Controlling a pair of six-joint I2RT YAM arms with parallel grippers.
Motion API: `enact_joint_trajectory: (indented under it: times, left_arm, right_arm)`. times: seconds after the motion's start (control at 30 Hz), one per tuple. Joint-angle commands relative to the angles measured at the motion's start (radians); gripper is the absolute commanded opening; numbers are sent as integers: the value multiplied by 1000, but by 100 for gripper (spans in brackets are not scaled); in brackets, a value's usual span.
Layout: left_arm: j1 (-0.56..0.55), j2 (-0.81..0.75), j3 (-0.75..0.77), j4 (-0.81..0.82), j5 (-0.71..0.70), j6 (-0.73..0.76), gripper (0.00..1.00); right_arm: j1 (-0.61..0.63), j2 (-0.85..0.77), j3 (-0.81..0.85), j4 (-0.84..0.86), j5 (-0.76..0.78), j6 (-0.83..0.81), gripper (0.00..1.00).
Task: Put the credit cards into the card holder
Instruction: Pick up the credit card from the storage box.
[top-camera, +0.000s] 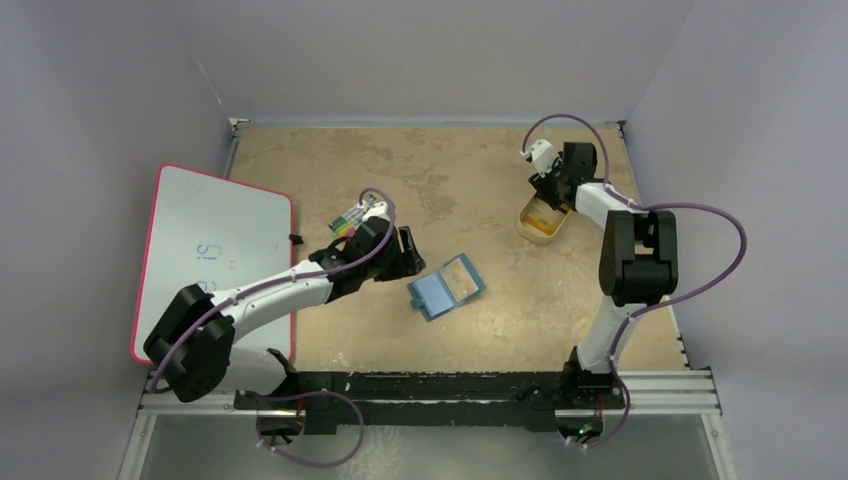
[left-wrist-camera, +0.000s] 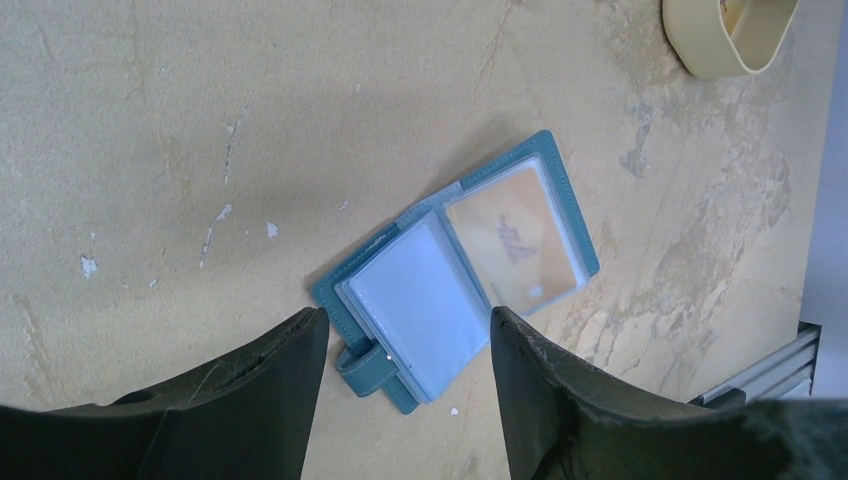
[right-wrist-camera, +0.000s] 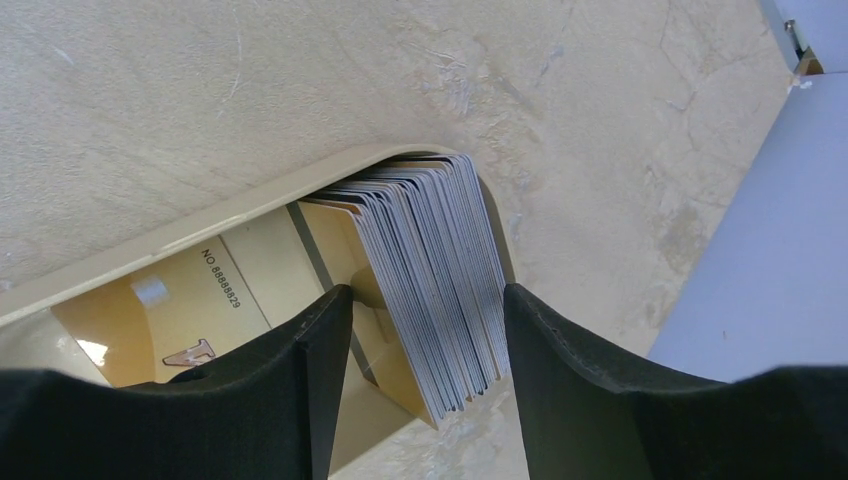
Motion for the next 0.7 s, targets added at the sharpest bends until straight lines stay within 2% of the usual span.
enact_joint_trajectory:
  times: [0.0,0.4,0.67]
  left_arm:
    - [9,-3,-1,40,21,29,60]
    - [9,4,-27,69,50,4,59]
    - [9,1,-25,73,55,-2,59]
  right_arm:
    - [4,-29,13,58,59,-17,58]
    - [5,-45,31,42,64,9,52]
    - [6,-45,40,30,76,12,42]
